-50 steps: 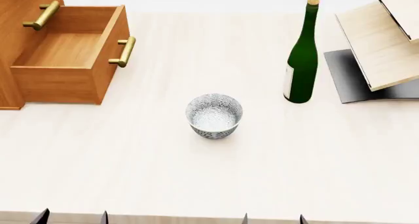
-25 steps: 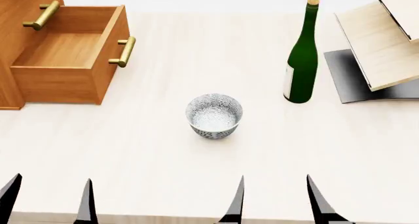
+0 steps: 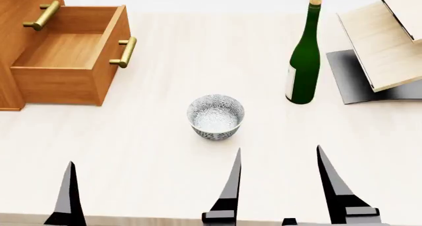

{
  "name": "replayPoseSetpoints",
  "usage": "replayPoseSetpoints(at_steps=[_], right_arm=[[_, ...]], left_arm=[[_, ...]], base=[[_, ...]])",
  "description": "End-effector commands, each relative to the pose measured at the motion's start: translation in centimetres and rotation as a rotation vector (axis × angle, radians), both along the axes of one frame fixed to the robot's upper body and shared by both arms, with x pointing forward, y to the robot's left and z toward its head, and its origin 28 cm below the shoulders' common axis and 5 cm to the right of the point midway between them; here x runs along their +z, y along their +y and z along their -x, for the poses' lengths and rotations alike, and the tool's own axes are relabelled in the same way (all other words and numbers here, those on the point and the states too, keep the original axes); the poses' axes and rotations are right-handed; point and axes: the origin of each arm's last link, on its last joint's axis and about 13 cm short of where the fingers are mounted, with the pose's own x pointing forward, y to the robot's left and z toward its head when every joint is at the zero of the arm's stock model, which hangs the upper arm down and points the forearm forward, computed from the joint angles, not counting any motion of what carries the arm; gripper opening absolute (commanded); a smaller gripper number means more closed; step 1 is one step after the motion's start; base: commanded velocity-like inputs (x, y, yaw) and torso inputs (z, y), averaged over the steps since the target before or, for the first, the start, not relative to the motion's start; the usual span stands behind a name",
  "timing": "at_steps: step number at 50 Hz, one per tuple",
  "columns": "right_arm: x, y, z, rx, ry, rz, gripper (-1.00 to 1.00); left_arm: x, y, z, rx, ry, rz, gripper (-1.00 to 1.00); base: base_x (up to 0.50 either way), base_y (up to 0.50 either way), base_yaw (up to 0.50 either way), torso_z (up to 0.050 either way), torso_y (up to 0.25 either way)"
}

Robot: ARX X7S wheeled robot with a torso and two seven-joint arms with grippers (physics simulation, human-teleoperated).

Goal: Put the bowl in the bottom drawer of the cabinet and close it.

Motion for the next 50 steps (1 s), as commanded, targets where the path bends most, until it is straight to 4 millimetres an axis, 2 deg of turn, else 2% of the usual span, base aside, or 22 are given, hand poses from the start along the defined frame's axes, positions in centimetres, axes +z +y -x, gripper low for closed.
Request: replayPoseSetpoints(at_steps=[1, 3, 12, 30, 50], right_arm=[[0.3, 0.2, 0.2, 0.01, -0.009, 0.0, 1.0], [0.3, 0.2, 0.2, 0.009, -0.01, 0.0, 1.0], [0.5, 0.1, 0.3, 0.007, -0.015, 0.001, 1.0], [0.5, -0.1, 0.1, -0.025, -0.003, 0.003, 1.0], [0.4, -0.2, 0.1, -0.031, 0.021, -0.012, 1.0]], left_arm=[[0.4, 0.5, 1.2, -0.008, 0.069, 0.023, 1.0], [0.2, 0.8, 1.9, -0.002, 0.108, 0.071, 1.0], [-2.0, 1.1, 3.7, 0.011, 0.172, 0.061, 1.0], [-2.4, 1.6, 4.2, 0.037, 0.189, 0.054, 1.0], [-2.4, 1.4, 4.4, 0.025, 0.189, 0.061, 1.0]], base=[[0.0, 0.0, 0.0, 0.0, 0.0], [0.0, 0.0, 0.0, 0.0, 0.0], [0.0, 0.0, 0.0, 0.0, 0.0], [0.01, 0.0, 0.0, 0.0, 0.0], [0.48, 0.0, 0.0, 0.0, 0.0]])
